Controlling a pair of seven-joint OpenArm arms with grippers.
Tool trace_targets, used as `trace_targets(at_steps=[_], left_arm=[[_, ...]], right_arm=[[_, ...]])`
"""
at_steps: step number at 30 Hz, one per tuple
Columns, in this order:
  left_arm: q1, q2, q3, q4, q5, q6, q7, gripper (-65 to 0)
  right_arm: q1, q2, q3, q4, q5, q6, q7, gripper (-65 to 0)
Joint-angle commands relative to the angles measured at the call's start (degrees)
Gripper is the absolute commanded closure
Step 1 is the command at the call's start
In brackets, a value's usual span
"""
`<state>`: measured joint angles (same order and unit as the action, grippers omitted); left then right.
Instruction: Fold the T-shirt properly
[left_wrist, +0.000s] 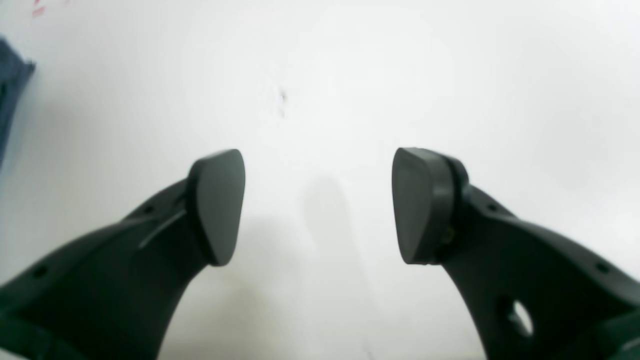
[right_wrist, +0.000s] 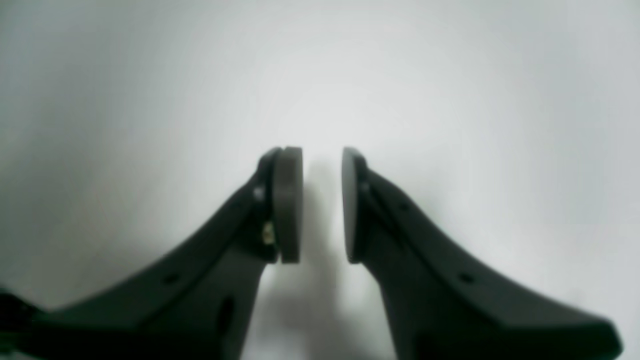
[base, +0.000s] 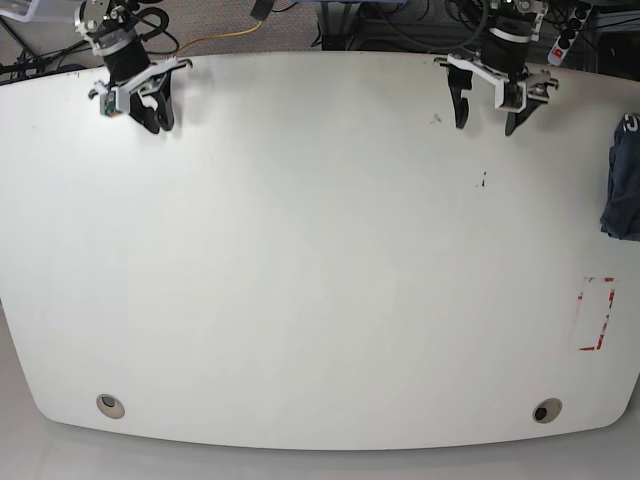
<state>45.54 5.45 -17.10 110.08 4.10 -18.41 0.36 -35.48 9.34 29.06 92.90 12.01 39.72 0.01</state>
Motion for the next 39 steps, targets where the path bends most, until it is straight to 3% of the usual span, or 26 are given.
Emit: trace_targets(at_steps=[1,12,18,22,27,35,39], left_arm=[[5.41,0.74,-0.08,1.79,-0.54,0.0,-1.37,-42.1],[20.18,0.39,-0.08,0.73,-0.63,-0.18,-1.2,-42.1],[21.14,-1.72,0.62,-10.52,-0.71,-0.35,-1.37,-42.1],[17.8,-4.53,3.78,-19.66,-0.8,-0.18,-1.46,-41.9],[11.91,-5.59,4.4,-30.57,-3.35,0.0,-1.55,-41.9],[0.83,-8.93,4.14,-48.24,-3.44,0.0,-1.37,-41.9],[-5.41,-10.95,4.31,-58.26,-3.44,1.49,-1.37,-41.9]], right_arm=[[-4.21,0.37,0.35,1.12,1.92,0.28,2.67,-12.2],[-21.79,-2.44,-0.09,2.79,4.39,0.28,5.75,-12.2],[-26.89,-4.82,-4.22,-2.22,4.12,0.28,5.84,-12.2],[-26.1,-4.73,-6.95,-10.92,4.03,0.28,6.54,-12.2],[-21.88,-4.03,-10.73,-19.54,3.95,0.28,9.97,-12.2],[-13.09,-3.23,-11.43,-31.76,3.77,0.28,10.06,-12.2],[-7.46,-3.59,-11.34,-39.32,-2.47,0.23,10.14,-12.2]])
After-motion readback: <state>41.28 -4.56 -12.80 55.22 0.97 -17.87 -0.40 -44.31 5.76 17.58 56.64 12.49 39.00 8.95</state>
